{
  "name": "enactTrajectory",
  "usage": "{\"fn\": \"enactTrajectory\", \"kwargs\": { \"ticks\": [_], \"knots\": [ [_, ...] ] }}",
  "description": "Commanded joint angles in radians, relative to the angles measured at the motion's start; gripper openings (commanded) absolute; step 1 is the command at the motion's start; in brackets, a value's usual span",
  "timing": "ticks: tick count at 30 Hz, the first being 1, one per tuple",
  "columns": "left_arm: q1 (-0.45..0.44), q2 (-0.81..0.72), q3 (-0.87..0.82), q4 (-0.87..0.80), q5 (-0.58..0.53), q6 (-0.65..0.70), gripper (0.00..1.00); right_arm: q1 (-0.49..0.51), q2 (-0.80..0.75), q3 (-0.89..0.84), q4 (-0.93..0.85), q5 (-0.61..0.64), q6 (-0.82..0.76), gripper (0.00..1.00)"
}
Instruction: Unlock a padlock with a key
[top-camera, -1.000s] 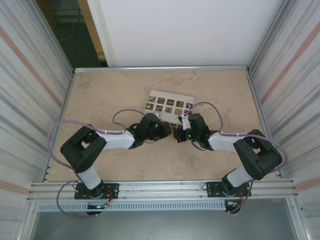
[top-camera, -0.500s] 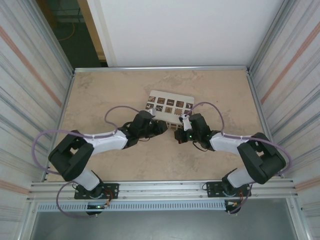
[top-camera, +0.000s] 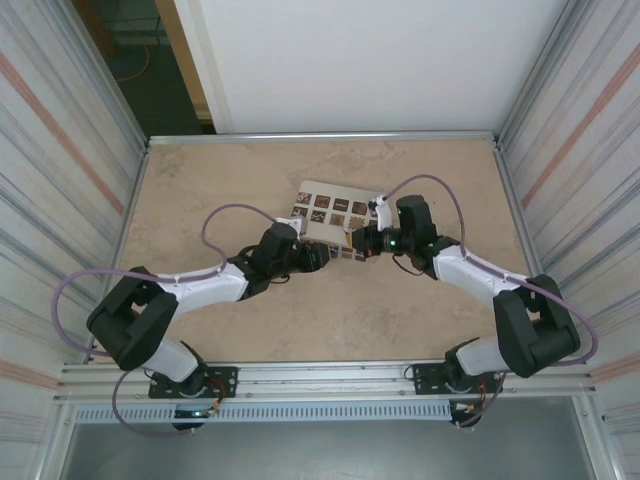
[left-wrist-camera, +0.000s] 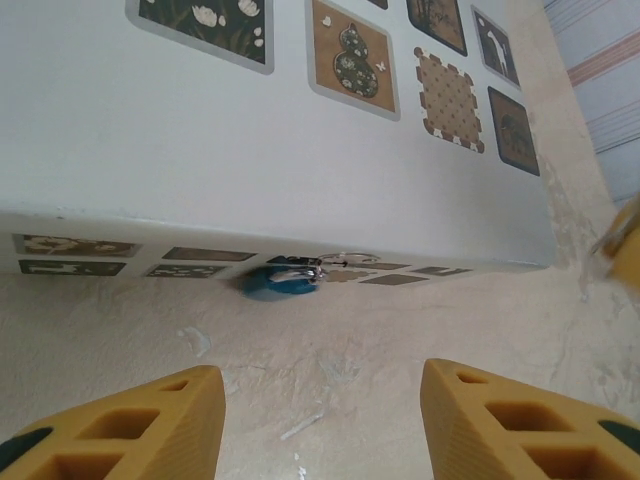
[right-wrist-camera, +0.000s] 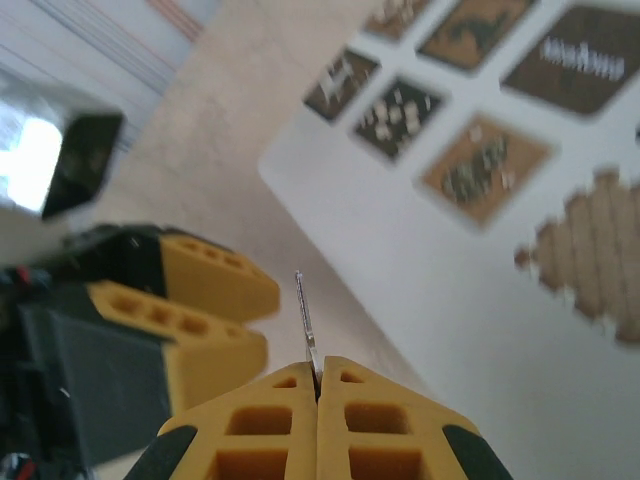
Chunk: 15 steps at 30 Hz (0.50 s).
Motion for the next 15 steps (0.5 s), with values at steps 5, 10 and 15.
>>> {"fn": "enactTrajectory", "kwargs": {
  "ticks": [5, 10, 15],
  "knots": [
    [0.009, 0.068, -0.021, 0.122, 0.020, 0.048, 0.56, -0.071, 0.173, 0.106, 0.105, -0.122, 0.022, 0.00],
    [0.010, 0.111, -0.017, 0.175, 0.036, 0.057, 0.56, -0.074, 0.261, 0.134, 0.122, -0.112, 0.025, 0.00],
    [0.013, 0.136, -0.014, 0.193, 0.036, 0.065, 0.57, -0.068, 0.306, 0.119, 0.117, -0.080, 0.030, 0.00]
  ]
}}
